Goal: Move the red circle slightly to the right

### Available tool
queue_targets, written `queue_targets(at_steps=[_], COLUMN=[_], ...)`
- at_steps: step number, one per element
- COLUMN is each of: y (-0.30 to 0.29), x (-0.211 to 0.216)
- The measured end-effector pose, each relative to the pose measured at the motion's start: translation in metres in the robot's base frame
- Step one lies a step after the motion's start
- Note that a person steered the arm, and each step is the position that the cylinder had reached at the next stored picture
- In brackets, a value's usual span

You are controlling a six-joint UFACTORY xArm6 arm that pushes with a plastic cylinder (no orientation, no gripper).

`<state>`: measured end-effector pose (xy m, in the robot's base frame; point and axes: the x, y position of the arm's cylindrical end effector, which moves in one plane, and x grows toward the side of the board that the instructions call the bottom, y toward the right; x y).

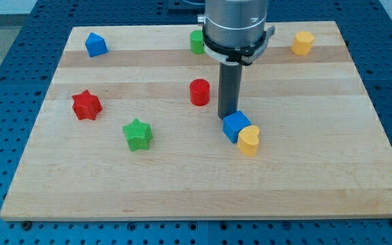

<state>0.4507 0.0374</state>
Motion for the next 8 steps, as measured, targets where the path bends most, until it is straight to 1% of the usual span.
queue_targets(at_steps=[1, 2, 3, 4, 5, 6, 8], y=[-0.013, -0.058, -0.064, -0.087, -0.094, -0.094, -0.033], x=[0.0, 0.0, 0.0, -0.024, -0.031, -0.031, -0.037])
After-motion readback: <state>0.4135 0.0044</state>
